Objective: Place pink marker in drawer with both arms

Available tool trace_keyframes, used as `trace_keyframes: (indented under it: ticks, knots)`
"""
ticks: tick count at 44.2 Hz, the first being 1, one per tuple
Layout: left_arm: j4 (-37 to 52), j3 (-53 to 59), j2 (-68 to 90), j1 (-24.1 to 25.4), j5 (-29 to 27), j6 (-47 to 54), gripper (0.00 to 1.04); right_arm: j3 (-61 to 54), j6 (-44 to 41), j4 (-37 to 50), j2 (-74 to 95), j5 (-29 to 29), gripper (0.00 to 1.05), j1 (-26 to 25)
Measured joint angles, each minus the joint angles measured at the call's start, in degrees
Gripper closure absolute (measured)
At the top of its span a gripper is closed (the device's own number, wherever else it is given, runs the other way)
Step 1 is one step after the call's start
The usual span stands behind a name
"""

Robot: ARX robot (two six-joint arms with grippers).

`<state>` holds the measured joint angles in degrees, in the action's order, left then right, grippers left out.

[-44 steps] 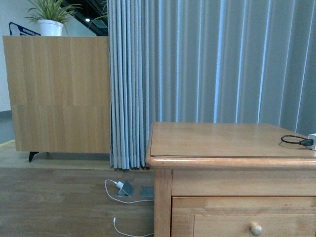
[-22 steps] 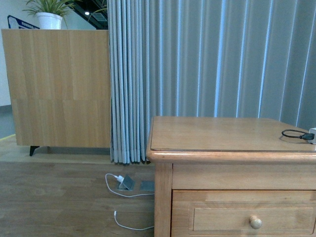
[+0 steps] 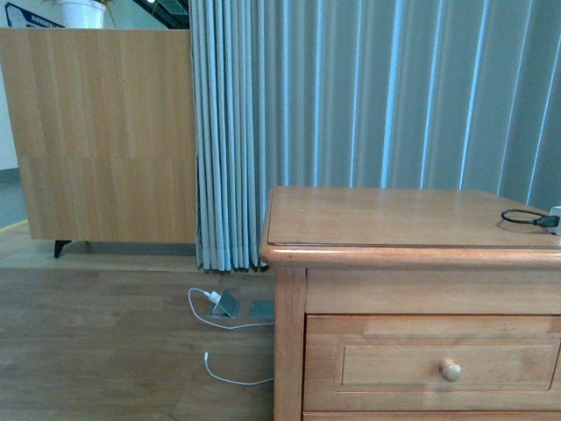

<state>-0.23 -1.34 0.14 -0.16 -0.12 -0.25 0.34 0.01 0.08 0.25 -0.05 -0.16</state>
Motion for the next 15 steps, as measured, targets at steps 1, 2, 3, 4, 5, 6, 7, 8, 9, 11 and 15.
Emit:
trace_keyframes:
  ticks: [1,2,3,4,5,6,7,8,9,11,15]
  knots:
    - [0.00,0.00,0.00,0.00,0.00,0.00,0.06,0.00,0.00,0.00,0.00,0.00,0.61,0.00]
    - [0.00,0.00,0.00,0.00,0.00,0.00,0.06,0.00,0.00,0.00,0.00,0.00,0.58,0.00]
    - [0.00,0.00,0.00,0.00,0.00,0.00,0.06,0.00,0.00,0.00,0.00,0.00,0.54,0.00]
    - [0.00,0.00,0.00,0.00,0.00,0.00,0.06,0.00,0.00,0.00,0.00,0.00,0.51,0.00]
    - [0.00,0.00,0.00,0.00,0.00,0.00,0.06,0.00,0.00,0.00,0.00,0.00,0.45,0.00]
    - [0.00,0.00,0.00,0.00,0.00,0.00,0.06,0.00,0.00,0.00,0.00,0.00,0.40,0.00]
    - [0.00,0.00,0.00,0.00,0.00,0.00,0.06,0.00,0.00,0.00,0.00,0.00,0.35,0.00]
    - [0.00,0.00,0.00,0.00,0.00,0.00,0.06,0.00,0.00,0.00,0.00,0.00,0.30,0.00]
    - [0.00,0.00,0.00,0.00,0.00,0.00,0.06,0.00,0.00,0.00,0.00,0.00,0.24,0.00]
    - [0.00,0.00,0.00,0.00,0.00,0.00,0.06,0.00,0.00,0.00,0.00,0.00,0.17,0.00]
    - [0.00,0.00,0.00,0.00,0.00,0.00,0.06,0.00,0.04,0.00,0.00,0.00,0.07,0.00]
